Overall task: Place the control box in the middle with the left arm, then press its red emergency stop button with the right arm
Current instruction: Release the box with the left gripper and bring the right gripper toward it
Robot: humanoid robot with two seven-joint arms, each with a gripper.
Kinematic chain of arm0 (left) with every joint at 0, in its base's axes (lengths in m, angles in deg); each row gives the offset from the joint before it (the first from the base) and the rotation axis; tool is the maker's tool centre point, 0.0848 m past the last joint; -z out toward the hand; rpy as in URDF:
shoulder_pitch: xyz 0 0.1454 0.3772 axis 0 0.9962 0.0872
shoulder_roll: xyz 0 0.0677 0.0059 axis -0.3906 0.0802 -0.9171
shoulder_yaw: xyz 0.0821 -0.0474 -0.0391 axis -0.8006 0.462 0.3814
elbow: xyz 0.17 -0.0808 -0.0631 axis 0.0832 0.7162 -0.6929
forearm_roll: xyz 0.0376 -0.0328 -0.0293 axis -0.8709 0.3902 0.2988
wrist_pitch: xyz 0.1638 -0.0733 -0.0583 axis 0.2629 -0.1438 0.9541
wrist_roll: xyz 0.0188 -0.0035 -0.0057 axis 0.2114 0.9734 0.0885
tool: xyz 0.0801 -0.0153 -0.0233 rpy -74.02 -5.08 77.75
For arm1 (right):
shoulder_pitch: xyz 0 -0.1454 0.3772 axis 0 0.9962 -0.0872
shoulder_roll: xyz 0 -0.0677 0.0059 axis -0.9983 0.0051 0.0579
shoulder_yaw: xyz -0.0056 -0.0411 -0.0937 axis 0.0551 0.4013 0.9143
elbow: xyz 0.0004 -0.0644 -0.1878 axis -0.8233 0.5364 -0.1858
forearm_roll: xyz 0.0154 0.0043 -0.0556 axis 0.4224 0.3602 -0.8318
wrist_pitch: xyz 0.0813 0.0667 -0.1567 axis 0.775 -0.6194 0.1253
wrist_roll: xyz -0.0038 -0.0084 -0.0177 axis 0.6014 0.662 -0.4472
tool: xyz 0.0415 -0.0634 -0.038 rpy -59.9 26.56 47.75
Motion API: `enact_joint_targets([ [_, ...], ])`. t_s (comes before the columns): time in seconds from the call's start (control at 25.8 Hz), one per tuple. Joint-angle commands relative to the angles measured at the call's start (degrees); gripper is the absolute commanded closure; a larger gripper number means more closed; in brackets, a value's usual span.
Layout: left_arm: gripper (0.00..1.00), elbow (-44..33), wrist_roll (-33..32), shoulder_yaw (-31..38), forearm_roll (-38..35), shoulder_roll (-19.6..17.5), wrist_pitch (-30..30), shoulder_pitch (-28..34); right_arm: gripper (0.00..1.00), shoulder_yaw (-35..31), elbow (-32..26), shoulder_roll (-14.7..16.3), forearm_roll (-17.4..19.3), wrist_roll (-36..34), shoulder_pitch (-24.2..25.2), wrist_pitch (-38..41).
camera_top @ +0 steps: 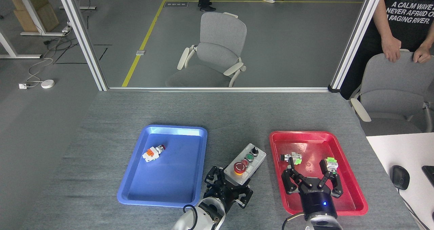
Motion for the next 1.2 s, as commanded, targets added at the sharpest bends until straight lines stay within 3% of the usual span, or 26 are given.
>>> enact_joint_targets([
  [0.0,0.5,0.28,-4.48,-0.02,-0.01,-0.07,0.06,-0.12,0.02,0.09,0.09,-0.13,-0.01,-0.27,-0.02,0.02],
  [0.12,0.37,0.63,-6.06,-0.11,-0.01,-0.07,-0.03,-0.12,0.02,0.18,0.09,-0.13,-0.01,-0.27,-0.02,0.28],
  [0.66,0.25,3.62,-6.15,-0.9,-0.01,-0.07,-0.03,-0.04,0.02,1.76,1.93,-0.22,-0.19,-0.19,-0.11,-0.33],
  [0.74,0.13,3.62,-6.15,-0.9,-0.01,-0.07,-0.55,-0.04,0.02,1.93,1.93,-0.22,-0.19,-0.1,-0.11,-0.33],
  [0.85,0.03,2.83,-6.15,-0.55,-0.01,-0.16,-0.73,0.14,0.02,1.93,1.93,-0.75,-0.1,-0.1,-0.11,-0.42],
  [1.16,0.01,-5.87,-5.88,0.86,-0.01,-1.3,-0.91,5.85,0.02,2.99,2.02,-1.27,-0.1,-0.19,-0.11,-0.25],
])
